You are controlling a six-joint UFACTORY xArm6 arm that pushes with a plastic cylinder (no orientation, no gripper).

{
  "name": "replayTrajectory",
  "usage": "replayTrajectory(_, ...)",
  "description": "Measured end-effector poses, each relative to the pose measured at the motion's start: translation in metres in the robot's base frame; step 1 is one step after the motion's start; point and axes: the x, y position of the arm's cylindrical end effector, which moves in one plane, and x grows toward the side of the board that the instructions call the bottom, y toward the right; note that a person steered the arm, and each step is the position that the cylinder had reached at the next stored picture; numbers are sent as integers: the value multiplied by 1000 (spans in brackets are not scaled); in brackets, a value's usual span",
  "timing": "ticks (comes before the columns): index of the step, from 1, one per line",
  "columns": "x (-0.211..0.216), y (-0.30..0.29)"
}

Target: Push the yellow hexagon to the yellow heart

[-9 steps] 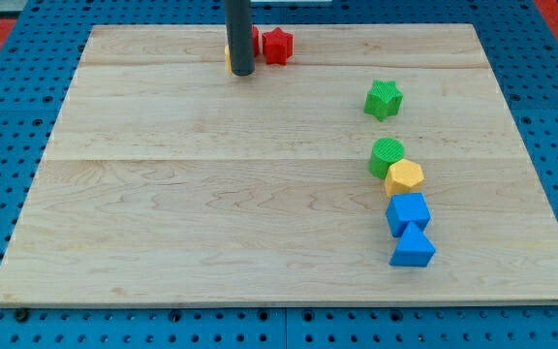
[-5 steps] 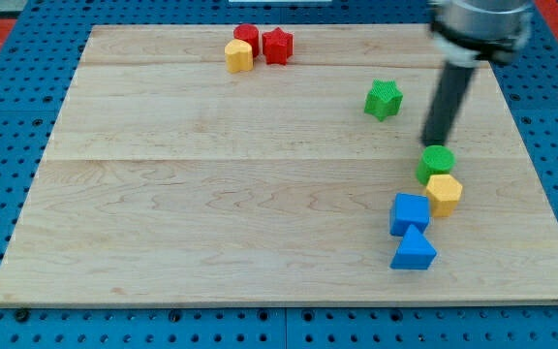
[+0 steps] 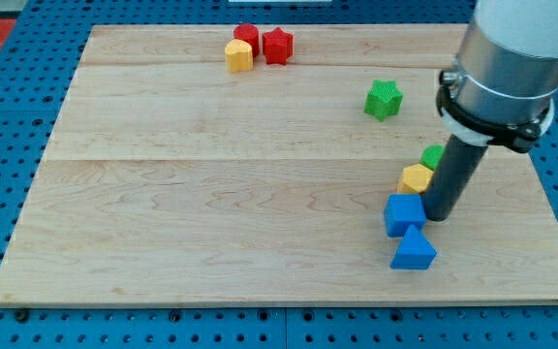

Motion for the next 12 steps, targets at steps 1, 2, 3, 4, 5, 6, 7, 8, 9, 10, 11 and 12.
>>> replayTrajectory(1, 0, -4)
replayTrajectory(2, 0, -14)
replayTrajectory(3, 0, -15)
replayTrajectory(4, -4, -2)
replayTrajectory(5, -15, 22)
replayTrajectory(6, -52, -36)
replayTrajectory(7, -109, -103)
replayTrajectory(8, -138, -172)
replayTrajectory(9, -86, -153)
replayTrajectory(10, -97, -204)
replayTrajectory(11, -134, -203)
replayTrajectory(12, -173, -197)
